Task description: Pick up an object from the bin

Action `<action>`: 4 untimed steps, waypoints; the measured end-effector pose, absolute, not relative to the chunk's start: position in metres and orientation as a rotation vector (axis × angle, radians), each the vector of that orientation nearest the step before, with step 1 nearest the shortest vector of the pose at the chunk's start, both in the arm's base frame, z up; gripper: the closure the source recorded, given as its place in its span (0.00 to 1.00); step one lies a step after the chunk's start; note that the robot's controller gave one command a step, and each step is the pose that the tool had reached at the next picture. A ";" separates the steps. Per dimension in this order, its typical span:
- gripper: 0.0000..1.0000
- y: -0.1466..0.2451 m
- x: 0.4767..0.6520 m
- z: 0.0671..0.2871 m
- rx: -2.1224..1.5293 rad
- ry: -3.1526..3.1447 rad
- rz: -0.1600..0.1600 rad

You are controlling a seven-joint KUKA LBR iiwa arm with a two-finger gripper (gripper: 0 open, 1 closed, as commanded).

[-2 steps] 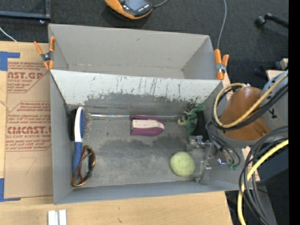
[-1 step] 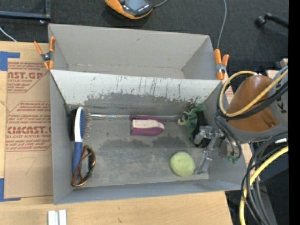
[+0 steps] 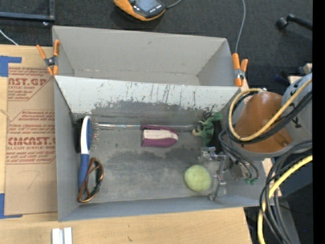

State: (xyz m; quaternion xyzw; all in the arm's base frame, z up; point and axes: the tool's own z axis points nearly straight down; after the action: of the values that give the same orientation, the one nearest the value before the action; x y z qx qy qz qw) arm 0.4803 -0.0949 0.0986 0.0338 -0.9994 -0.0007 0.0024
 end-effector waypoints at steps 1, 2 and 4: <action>0.00 -0.097 0.482 0.069 -0.544 -3.101 -0.002; 1.00 -0.085 0.483 0.069 0.152 -3.133 -0.003; 1.00 -0.085 0.483 0.070 0.151 -3.133 -0.003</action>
Offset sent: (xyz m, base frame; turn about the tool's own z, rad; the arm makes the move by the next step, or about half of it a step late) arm 0.0026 0.0088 -0.0286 -0.0282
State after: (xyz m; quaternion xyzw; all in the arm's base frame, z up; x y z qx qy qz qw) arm 0.4826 -0.0850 0.0698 0.0483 -0.9988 -0.0009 0.0027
